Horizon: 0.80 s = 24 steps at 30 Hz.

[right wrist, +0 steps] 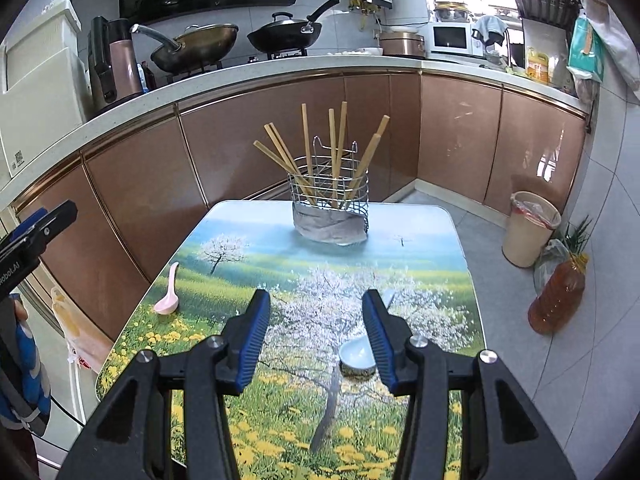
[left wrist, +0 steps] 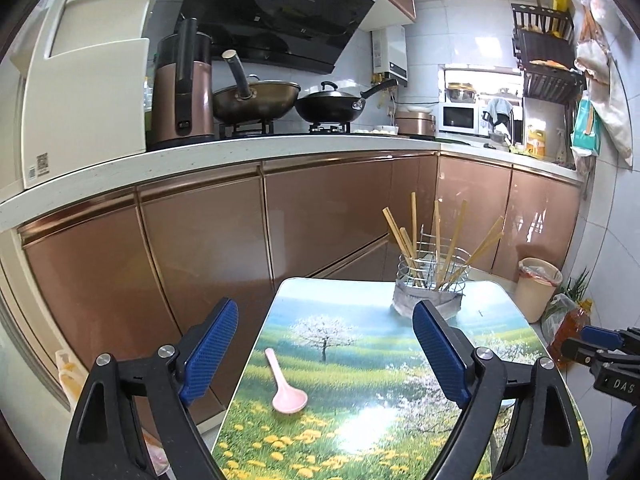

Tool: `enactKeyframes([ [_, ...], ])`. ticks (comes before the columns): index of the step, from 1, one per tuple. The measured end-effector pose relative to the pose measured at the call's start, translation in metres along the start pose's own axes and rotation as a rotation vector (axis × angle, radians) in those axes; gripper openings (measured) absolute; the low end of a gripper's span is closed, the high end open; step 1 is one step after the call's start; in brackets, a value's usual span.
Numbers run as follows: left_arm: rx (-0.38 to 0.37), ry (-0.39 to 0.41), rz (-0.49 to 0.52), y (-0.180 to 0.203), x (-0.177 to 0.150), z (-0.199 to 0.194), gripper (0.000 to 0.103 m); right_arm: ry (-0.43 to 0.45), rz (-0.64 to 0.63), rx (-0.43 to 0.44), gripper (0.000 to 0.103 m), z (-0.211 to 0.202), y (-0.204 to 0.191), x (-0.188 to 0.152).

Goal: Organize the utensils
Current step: 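Move both open tools back over the pink and blue spoons on the table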

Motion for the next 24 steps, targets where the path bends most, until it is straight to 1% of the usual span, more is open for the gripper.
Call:
enactKeyframes([
  [4,-0.007,-0.031,-0.008,-0.009,-0.002,-0.001,0.089,0.002,0.011,-0.003,0.046,-0.004,0.006,-0.001],
  [6,-0.020,-0.073,-0.024,-0.020,0.001,0.004,0.089,-0.005,0.010,-0.007,0.046,-0.004,0.010,-0.001],
  [9,-0.025,-0.116,-0.042,-0.038,0.011,0.014,0.089,-0.012,0.007,-0.014,0.046,-0.004,0.015,0.002],
  [14,-0.006,-0.166,-0.053,-0.065,0.023,0.030,0.089,-0.023,0.025,-0.027,0.046,0.000,0.030,0.005],
  [16,0.001,-0.197,-0.072,-0.075,0.020,0.040,0.088,-0.033,0.035,-0.027,0.046,0.005,0.035,0.006],
  [20,-0.019,-0.298,-0.116,-0.084,0.003,0.071,0.088,-0.068,0.051,-0.018,0.046,0.022,0.044,0.004],
  [23,-0.069,-0.450,-0.174,-0.084,-0.026,0.113,0.088,-0.116,0.072,0.005,0.046,0.042,0.050,0.000],
  [24,-0.078,-0.489,-0.186,-0.084,-0.033,0.124,0.088,-0.136,0.077,0.012,0.046,0.050,0.053,-0.001],
])
Point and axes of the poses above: each gripper's, at about its wrist camera, not at the fingertips, and z roughly the way its jaws point, y to its right, x to its top, the point moved 1 cm from there along z, roughly the way its jaws point, and after that the axes turned 3 degrees about x, right-handed, at the moved point
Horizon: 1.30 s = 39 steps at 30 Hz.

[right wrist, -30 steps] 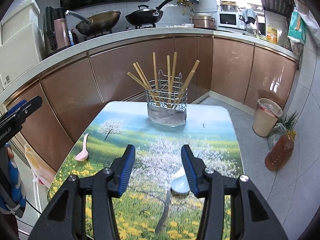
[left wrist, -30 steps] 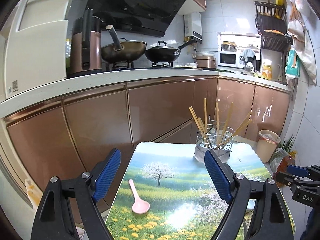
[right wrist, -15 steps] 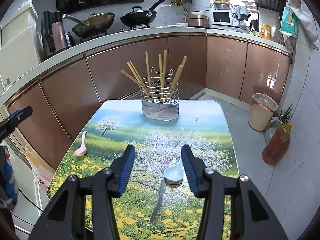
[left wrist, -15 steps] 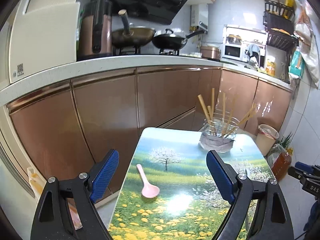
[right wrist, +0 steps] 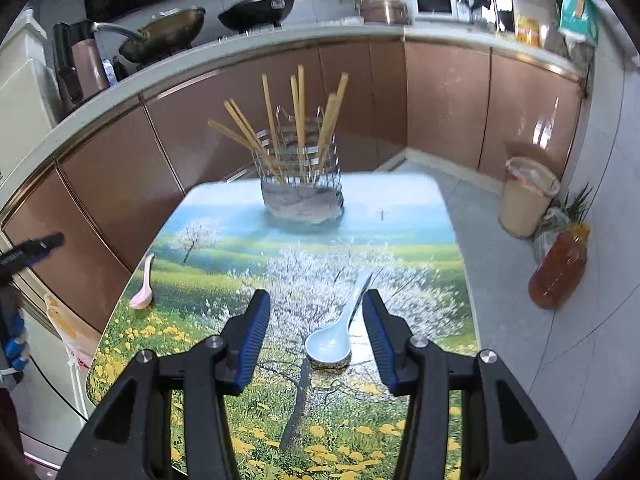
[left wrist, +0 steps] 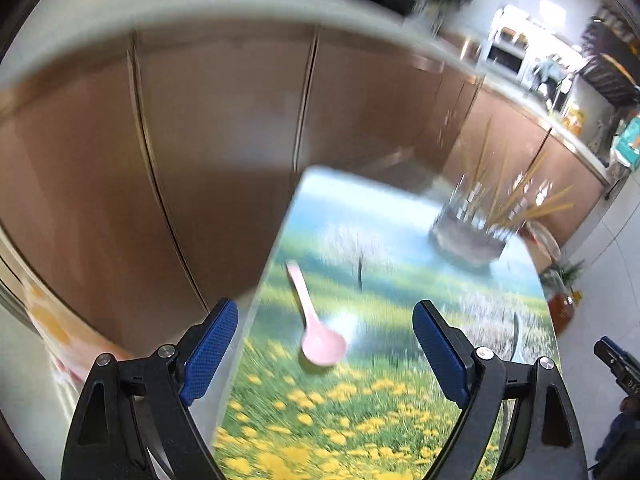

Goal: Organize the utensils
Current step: 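Move both open tools back over the pink and blue spoons on the table, then close the left tool on the pink spoon while the right tool grasps the blue spoon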

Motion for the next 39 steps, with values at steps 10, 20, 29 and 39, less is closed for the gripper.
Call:
enactKeyframes([
  [10,0.020,-0.293,-0.117,-0.020,0.010,0.115,0.080,-0.257,0.128,0.024,0.046,0.085,0.045,0.011],
  [20,0.056,-0.406,-0.083,-0.014,0.022,0.166,0.078,-0.438,0.200,0.019,0.046,0.162,0.067,0.023],
  [29,0.041,-0.467,-0.083,-0.012,0.023,0.191,0.067,-0.508,0.172,-0.017,0.046,0.195,0.066,0.027],
  [39,0.050,-0.501,-0.065,-0.011,0.030,0.200,0.053,-0.551,0.130,-0.042,0.045,0.211,0.055,0.031],
])
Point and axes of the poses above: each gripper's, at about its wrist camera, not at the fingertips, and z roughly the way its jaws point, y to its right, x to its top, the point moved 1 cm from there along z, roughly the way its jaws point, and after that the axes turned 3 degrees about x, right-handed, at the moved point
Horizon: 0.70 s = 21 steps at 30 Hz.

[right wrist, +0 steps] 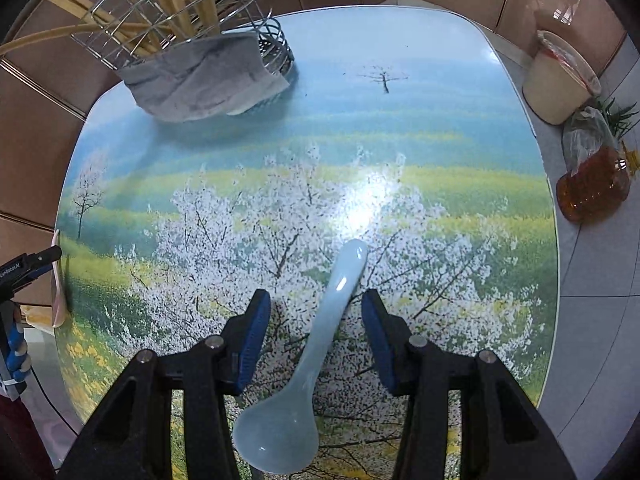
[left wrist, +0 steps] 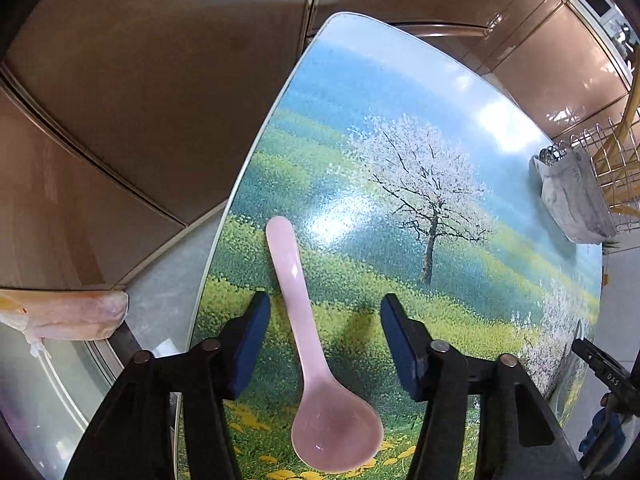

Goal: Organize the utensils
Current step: 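Close the left tool on the pink spoon while the right tool grasps the blue spoon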

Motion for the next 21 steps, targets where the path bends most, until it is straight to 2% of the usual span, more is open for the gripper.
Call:
enactKeyframes([
  [5,0.005,-0.017,0.014,0.003,-0.002,0.000,0.036,-0.011,-0.008,-0.031,0.031,0.005,-0.010,0.005],
  [8,0.006,-0.017,0.010,0.001,-0.002,0.000,0.035,-0.006,-0.005,-0.038,0.026,0.005,-0.011,0.006],
  [10,0.009,-0.015,0.007,0.002,-0.002,0.000,0.032,-0.005,-0.001,-0.035,0.017,0.004,-0.012,0.006],
  [14,-0.031,-0.029,-0.020,0.001,-0.002,0.002,0.013,0.000,0.011,-0.011,0.013,0.003,-0.007,0.000],
  [21,-0.102,-0.007,-0.044,-0.001,-0.010,0.002,0.011,0.067,0.017,0.042,0.010,-0.011,0.001,-0.019],
])
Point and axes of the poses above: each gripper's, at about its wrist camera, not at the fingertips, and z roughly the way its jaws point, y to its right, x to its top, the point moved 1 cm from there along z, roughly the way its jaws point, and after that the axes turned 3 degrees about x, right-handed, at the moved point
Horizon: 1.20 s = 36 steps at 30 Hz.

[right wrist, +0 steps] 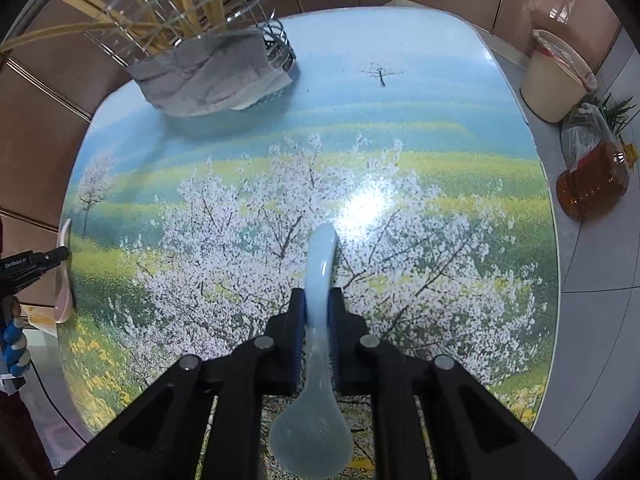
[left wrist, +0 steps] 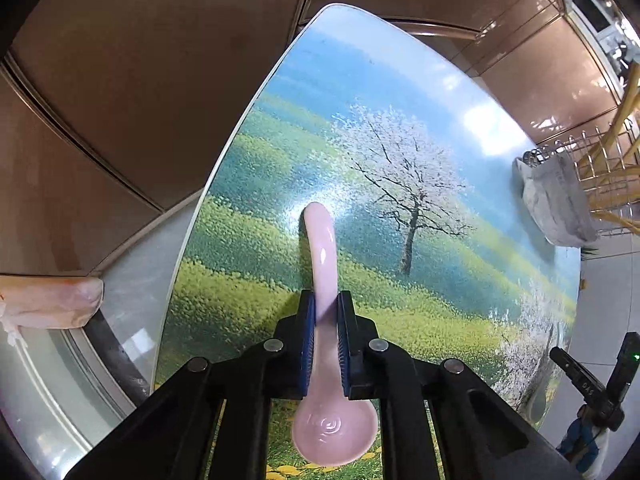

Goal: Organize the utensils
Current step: 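Close the left tool on the pink spoon while the right tool grasps the blue spoon, then lift the pink spoon toward the wire holder while the right tool carries the blue spoon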

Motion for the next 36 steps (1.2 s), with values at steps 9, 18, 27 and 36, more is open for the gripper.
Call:
enactKeyframes([
  [9,-0.026,0.134,0.083,0.015,-0.027,-0.025,0.010,0.165,-0.045,0.052,0.010,-0.040,0.007,-0.039],
  [18,-0.031,0.276,0.137,0.031,-0.057,-0.065,0.009,0.308,-0.106,0.058,0.009,-0.074,-0.005,-0.069],
  [27,-0.024,0.342,0.171,0.044,-0.088,-0.090,0.007,0.385,-0.157,0.048,0.008,-0.103,-0.021,-0.103],
  [36,-0.030,0.382,0.187,0.052,-0.107,-0.115,0.007,0.422,-0.181,0.039,0.007,-0.122,-0.035,-0.120],
])
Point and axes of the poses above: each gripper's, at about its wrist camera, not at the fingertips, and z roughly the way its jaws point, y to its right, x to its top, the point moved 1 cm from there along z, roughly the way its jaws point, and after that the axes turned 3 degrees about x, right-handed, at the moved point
